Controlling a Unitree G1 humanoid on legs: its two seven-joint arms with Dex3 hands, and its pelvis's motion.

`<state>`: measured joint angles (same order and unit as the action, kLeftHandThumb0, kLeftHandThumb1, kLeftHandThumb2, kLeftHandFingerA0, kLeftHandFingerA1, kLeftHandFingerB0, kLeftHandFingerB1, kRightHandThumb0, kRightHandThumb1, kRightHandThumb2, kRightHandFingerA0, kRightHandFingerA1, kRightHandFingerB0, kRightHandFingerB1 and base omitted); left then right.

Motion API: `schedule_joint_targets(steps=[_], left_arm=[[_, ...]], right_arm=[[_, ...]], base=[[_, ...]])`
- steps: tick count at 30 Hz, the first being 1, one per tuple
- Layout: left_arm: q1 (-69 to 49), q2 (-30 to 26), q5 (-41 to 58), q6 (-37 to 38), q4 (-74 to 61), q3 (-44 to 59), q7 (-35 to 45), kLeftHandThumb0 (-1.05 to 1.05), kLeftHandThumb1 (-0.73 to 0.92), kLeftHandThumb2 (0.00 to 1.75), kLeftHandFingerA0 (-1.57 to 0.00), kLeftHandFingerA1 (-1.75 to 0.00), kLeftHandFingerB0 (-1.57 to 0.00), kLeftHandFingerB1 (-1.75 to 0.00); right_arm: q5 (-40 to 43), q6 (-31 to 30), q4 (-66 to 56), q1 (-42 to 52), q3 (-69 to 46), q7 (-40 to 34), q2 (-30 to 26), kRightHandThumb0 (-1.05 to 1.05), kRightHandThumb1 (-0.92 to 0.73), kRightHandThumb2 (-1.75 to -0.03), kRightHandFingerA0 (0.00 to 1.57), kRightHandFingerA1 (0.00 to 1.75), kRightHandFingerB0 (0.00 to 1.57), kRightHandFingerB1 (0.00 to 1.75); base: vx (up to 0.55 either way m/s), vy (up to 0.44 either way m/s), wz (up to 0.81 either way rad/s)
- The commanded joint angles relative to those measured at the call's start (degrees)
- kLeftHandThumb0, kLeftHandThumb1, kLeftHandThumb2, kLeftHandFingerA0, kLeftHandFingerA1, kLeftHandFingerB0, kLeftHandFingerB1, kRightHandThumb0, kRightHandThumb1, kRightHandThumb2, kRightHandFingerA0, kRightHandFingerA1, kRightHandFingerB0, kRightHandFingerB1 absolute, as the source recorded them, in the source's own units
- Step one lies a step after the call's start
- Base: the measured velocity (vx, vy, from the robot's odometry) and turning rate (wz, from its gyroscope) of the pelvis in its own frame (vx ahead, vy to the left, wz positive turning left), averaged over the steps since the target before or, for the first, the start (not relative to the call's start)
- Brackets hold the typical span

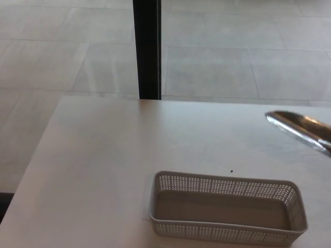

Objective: A garden tool is kept on the righthand side and a container is kept on the lefthand side on a desk infront of the robot. the robot uses its right hand to pick up the garden tool and makes a scooping motion inside the container

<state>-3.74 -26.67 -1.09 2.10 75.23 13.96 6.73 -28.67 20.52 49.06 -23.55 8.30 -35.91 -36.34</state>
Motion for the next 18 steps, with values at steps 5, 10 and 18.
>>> schedule_joint_targets(steps=[5, 10, 18], left_arm=[[0.0, -1.4, 0.4, -0.4, 0.3, 0.1, -0.4, -0.01, -0.19, 1.30, -0.92, -1.04, -0.85, -0.98], [-0.1, -1.4, 0.8, 0.2, -0.4, 0.3, 0.4, -0.07, -0.09, 1.19, -1.00, -1.07, -0.86, -0.98], [0.0, -1.1, 0.4, 0.8, 0.3, 0.5, 0.0, -0.09, -0.19, 1.27, -0.93, -1.02, -0.86, -0.97]], right_arm=[[4.0, 2.9, -14.3, -0.5, -6.7, 8.7, -3.7, -0.19, -0.54, -1.02, 0.99, 1.70, 0.78, 1.42], [3.5, 6.0, -21.6, 3.0, -8.1, 12.3, -6.8, -0.23, -0.56, -0.99, 0.88, 1.75, 0.75, 1.47], [-5.6, 12.6, -23.0, 8.1, -4.9, 13.1, -15.7, -0.22, -0.46, -1.02, 0.93, 1.72, 0.83, 1.20]], base=[[0.00, 0.000, 0.00], [0.00, 0.000, 0.00], [0.00, 0.000, 0.00]])
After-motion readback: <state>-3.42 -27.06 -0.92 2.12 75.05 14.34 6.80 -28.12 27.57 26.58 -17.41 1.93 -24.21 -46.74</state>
